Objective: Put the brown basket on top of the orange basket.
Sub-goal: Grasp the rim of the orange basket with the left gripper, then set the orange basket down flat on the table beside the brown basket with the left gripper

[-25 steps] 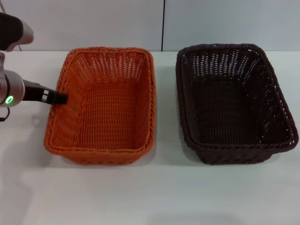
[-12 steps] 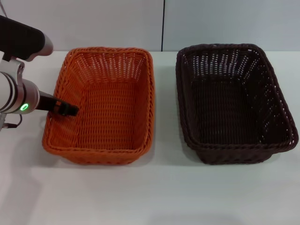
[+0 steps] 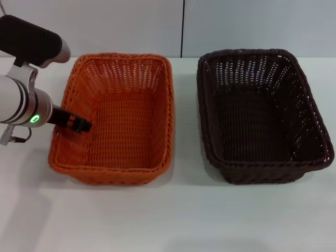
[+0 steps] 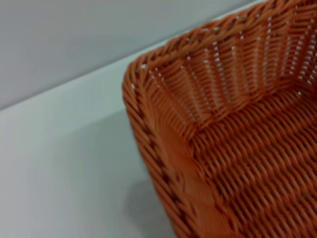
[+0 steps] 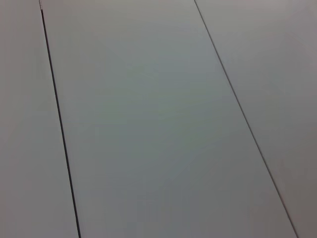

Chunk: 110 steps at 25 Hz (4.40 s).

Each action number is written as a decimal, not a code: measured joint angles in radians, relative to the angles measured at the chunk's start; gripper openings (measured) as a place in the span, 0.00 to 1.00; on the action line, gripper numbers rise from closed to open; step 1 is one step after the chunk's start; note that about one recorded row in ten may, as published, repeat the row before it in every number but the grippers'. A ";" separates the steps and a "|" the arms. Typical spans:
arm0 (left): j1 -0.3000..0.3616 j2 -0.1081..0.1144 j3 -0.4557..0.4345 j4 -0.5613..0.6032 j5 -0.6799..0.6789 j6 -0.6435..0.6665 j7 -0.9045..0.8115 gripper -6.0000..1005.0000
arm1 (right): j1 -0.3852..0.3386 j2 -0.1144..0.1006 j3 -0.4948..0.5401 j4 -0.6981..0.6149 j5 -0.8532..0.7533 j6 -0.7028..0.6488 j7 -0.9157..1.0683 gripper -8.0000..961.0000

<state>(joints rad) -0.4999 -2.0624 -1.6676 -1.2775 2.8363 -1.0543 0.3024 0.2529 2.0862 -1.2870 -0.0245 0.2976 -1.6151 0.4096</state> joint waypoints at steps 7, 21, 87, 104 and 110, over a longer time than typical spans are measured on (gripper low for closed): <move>0.006 0.001 0.010 -0.030 0.003 -0.010 0.000 0.53 | -0.002 0.000 0.000 0.000 0.000 -0.001 0.000 0.86; 0.014 0.004 -0.007 -0.087 0.004 -0.040 -0.004 0.30 | -0.001 -0.001 0.000 0.002 0.000 -0.002 0.000 0.86; -0.102 0.003 -0.243 -0.588 -0.222 -0.633 0.857 0.19 | -0.004 0.003 0.000 0.005 0.000 -0.010 0.011 0.86; -0.250 0.008 -0.278 -0.157 -0.230 -0.482 0.936 0.25 | -0.002 0.000 0.000 0.000 0.000 -0.009 0.011 0.86; -0.318 0.011 -0.315 -0.007 -0.199 -0.395 0.977 0.27 | 0.000 -0.002 0.000 -0.002 0.000 -0.009 0.011 0.86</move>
<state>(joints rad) -0.8178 -2.0519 -1.9824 -1.2849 2.6374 -1.4496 1.2789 0.2528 2.0845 -1.2870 -0.0261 0.2976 -1.6242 0.4203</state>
